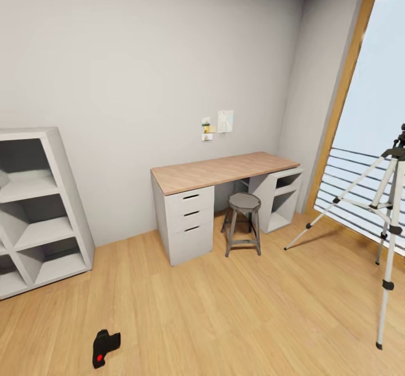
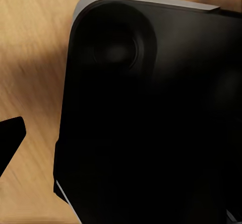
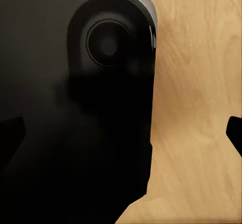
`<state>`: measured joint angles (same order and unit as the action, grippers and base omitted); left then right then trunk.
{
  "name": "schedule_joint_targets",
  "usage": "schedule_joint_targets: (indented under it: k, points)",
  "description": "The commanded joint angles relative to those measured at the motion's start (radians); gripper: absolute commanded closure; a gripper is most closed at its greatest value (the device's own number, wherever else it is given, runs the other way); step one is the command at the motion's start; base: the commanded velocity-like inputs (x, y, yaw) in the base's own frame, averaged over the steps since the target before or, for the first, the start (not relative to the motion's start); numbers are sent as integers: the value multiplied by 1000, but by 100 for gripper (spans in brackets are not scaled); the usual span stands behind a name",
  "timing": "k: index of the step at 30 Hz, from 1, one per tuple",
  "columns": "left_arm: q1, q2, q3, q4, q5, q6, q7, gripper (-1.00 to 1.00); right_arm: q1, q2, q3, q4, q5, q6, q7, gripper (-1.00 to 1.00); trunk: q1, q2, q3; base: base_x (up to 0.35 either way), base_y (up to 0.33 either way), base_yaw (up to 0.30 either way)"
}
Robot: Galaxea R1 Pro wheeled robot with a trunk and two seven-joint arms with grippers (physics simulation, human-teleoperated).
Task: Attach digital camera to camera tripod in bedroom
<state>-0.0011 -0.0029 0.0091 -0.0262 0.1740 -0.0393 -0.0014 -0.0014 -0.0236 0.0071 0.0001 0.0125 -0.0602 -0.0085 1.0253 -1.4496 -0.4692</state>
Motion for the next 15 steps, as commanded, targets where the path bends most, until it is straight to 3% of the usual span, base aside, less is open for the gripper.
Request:
schedule_joint_targets:
  k: [1, 11, 15]
  points:
    - [0, 0, 0, 0, 7, -2, 0, -100, 0, 0, 1, 0, 1, -3, -1, -100, 0, 0, -1, -63, 6, 0]
    - [0, 1, 0, 0, 7, -2, 0, -100, 0, 0, 1, 0, 3, -3, -1, -100, 0, 0, -1, -13, 2, 0]
    - [0, 1, 1, 0, 7, -2, 0, -100, 0, 0, 1, 0, 3, -2, -1, -100, 0, 0, -1, 0, 148, 0]
